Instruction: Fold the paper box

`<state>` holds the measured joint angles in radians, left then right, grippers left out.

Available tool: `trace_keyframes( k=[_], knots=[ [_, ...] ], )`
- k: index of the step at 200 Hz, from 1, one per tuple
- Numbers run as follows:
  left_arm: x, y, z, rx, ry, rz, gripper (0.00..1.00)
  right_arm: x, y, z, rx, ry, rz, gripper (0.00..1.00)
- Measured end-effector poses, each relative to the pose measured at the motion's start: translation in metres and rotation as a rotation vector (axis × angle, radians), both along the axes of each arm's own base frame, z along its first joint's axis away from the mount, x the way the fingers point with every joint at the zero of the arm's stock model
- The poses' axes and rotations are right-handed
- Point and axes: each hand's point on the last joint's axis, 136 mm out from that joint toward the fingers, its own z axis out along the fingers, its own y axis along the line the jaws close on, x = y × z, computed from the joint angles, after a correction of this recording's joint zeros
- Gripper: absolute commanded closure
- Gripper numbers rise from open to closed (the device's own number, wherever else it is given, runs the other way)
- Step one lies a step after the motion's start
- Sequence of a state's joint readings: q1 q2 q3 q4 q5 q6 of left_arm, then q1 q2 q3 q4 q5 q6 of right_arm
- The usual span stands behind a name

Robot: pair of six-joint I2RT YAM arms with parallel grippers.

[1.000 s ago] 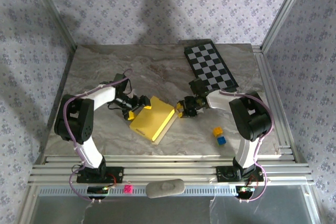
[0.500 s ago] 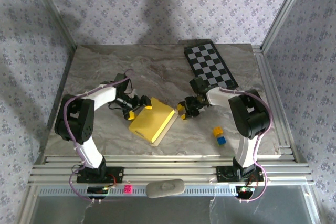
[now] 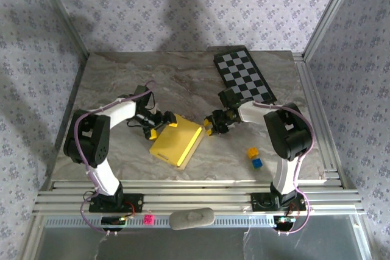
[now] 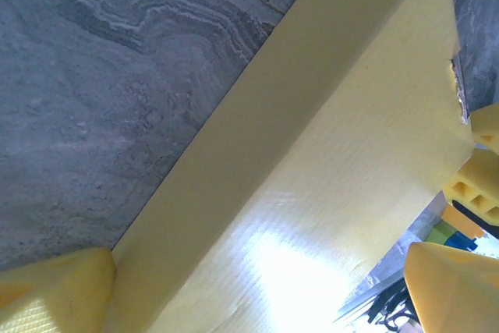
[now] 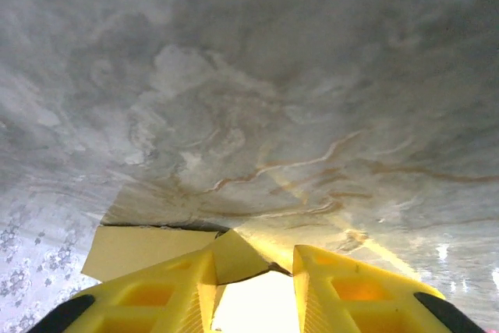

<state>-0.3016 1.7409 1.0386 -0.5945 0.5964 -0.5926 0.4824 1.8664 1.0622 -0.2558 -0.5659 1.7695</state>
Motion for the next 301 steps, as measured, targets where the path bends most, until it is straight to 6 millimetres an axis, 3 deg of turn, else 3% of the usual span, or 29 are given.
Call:
trace_keyframes(
  k=[65, 131, 254, 301],
  knots=[
    [0.003, 0.000, -0.001, 0.006, -0.009, 0.009, 0.05, 0.002, 0.004, 0.003, 0.006, 0.004, -0.011, 0.74],
    [0.003, 0.000, -0.003, 0.007, -0.005, 0.010, 0.05, 0.003, 0.002, 0.000, 0.011, -0.006, -0.015, 0.65],
    [0.005, 0.004, -0.010, -0.011, 0.024, 0.005, 0.05, 0.004, 0.003, 0.005, 0.083, -0.056, 0.048, 0.63],
    [0.004, 0.008, -0.013, 0.028, 0.042, -0.022, 0.13, -0.003, 0.001, 0.004, 0.069, -0.070, 0.116, 0.64]
  ],
)
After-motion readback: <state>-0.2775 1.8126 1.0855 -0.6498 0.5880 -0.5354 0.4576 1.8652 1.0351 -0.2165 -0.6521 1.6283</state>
